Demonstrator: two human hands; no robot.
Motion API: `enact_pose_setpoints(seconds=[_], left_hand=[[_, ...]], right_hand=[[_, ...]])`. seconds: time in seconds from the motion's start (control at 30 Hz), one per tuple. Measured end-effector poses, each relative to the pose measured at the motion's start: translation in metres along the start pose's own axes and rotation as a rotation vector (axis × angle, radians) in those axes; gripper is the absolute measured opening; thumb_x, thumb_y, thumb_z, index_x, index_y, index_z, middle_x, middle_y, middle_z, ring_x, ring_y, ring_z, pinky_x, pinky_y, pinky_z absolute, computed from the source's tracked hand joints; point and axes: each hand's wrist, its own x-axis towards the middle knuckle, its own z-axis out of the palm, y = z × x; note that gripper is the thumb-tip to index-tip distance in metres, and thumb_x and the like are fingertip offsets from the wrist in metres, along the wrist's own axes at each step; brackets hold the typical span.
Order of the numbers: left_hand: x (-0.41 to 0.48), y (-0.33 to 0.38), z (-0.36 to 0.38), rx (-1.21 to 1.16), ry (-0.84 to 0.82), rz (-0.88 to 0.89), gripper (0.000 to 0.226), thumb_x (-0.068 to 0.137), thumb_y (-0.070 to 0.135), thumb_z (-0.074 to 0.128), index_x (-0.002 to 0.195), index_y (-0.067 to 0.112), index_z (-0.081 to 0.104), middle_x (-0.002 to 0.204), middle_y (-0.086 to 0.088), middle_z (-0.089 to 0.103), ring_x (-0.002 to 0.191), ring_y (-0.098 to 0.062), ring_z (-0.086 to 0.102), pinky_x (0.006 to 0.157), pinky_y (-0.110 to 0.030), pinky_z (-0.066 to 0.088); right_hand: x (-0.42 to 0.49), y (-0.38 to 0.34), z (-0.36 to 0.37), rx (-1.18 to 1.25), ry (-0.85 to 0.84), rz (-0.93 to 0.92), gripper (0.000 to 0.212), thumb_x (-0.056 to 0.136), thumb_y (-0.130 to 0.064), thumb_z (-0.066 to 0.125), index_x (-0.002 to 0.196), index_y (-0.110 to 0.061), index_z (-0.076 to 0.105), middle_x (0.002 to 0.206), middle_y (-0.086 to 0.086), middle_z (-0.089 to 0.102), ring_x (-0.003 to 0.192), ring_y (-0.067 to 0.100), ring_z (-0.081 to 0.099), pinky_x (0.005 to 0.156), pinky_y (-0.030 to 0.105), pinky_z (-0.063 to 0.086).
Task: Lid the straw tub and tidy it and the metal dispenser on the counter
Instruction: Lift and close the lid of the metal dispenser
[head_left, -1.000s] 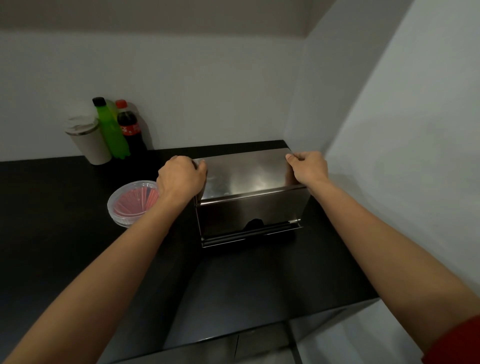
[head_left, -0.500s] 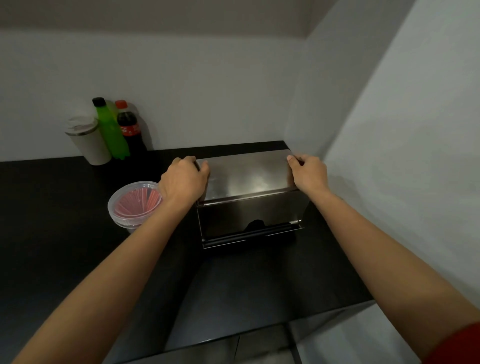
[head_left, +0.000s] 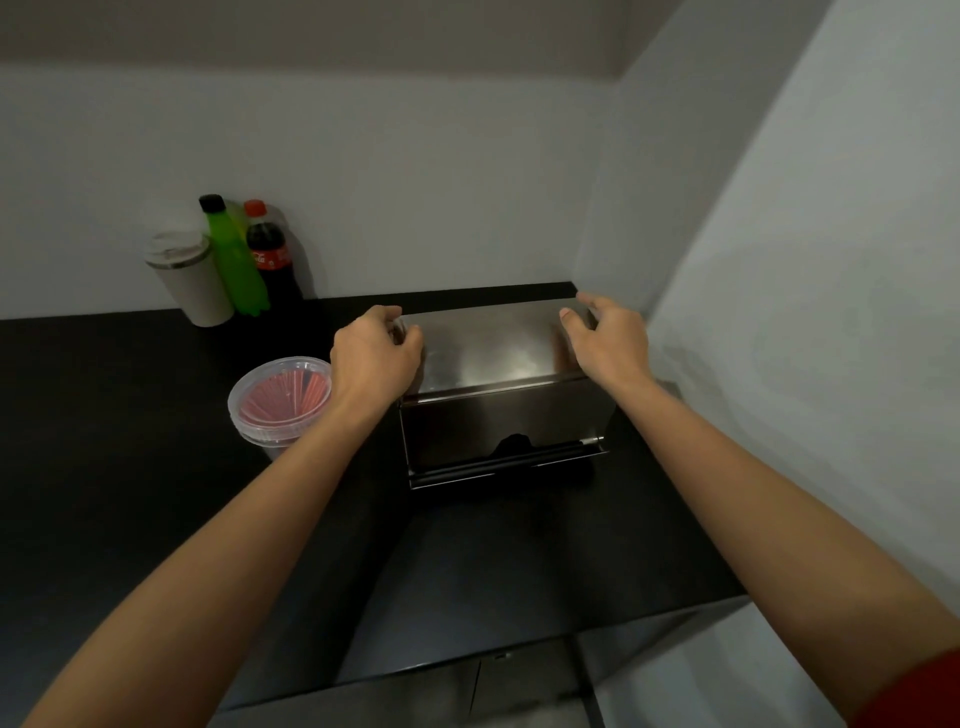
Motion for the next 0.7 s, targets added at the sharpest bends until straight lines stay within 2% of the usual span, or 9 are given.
enact_pose_setpoints(seconds=[0.17, 0.33, 0.47, 0.57, 0.63, 0.7], left_hand=[[-0.010, 0.004, -0.010, -0.045, 0.066, 0.051, 0.042, 0.087, 0.026, 0.059, 0.126, 0.008, 0.058, 0.119, -0.010, 0.064, 0.110, -0.022, 0.059, 0.088, -0.026, 0.044], [-0.033, 0.001, -0.024, -0.043, 0.075, 0.071, 0.044, 0.087, 0.030, 0.062, 0.126, 0.010, 0.057, 0.122, -0.010, 0.062, 0.110, -0.020, 0.057, 0.086, -0.027, 0.044], [-0.056, -0.010, -0.038, -0.005, 0.094, 0.047, 0.045, 0.086, 0.030, 0.064, 0.126, 0.011, 0.057, 0.124, -0.009, 0.061, 0.113, -0.019, 0.056, 0.087, -0.025, 0.040], [-0.069, -0.021, -0.050, 0.032, 0.110, 0.021, 0.043, 0.085, 0.030, 0.065, 0.124, 0.013, 0.058, 0.123, -0.009, 0.059, 0.118, -0.023, 0.051, 0.099, -0.036, 0.042], [-0.074, -0.029, -0.058, 0.052, 0.117, 0.006, 0.046, 0.084, 0.032, 0.065, 0.125, 0.015, 0.056, 0.126, -0.009, 0.056, 0.121, -0.025, 0.048, 0.100, -0.043, 0.042], [-0.077, -0.039, -0.067, 0.080, 0.129, -0.013, 0.050, 0.083, 0.035, 0.065, 0.128, 0.017, 0.053, 0.130, -0.008, 0.052, 0.123, -0.026, 0.043, 0.100, -0.044, 0.042]], right_hand=[[-0.017, -0.013, 0.000, 0.021, -0.034, -0.075, 0.041, 0.090, -0.033, 0.055, 0.127, -0.015, 0.057, 0.132, 0.007, 0.057, 0.126, 0.025, 0.045, 0.106, 0.042, 0.037], [-0.048, -0.026, 0.007, 0.035, -0.101, -0.170, 0.039, 0.090, -0.033, 0.055, 0.126, -0.016, 0.058, 0.129, 0.005, 0.058, 0.124, 0.023, 0.044, 0.105, 0.043, 0.038], [-0.074, -0.038, 0.018, 0.061, -0.166, -0.220, 0.037, 0.090, -0.032, 0.056, 0.123, -0.017, 0.059, 0.124, 0.004, 0.059, 0.120, 0.021, 0.045, 0.097, 0.030, 0.036], [-0.091, -0.048, 0.028, 0.088, -0.203, -0.266, 0.034, 0.090, -0.030, 0.056, 0.121, -0.016, 0.060, 0.121, 0.003, 0.060, 0.118, 0.019, 0.045, 0.095, 0.028, 0.039], [-0.101, -0.057, 0.036, 0.108, -0.208, -0.287, 0.033, 0.090, -0.028, 0.057, 0.121, -0.016, 0.061, 0.120, 0.002, 0.060, 0.117, 0.018, 0.046, 0.093, 0.027, 0.039], [-0.110, -0.068, 0.045, 0.112, -0.213, -0.306, 0.033, 0.090, -0.028, 0.057, 0.120, -0.016, 0.061, 0.119, 0.002, 0.060, 0.116, 0.017, 0.046, 0.089, 0.024, 0.036]])
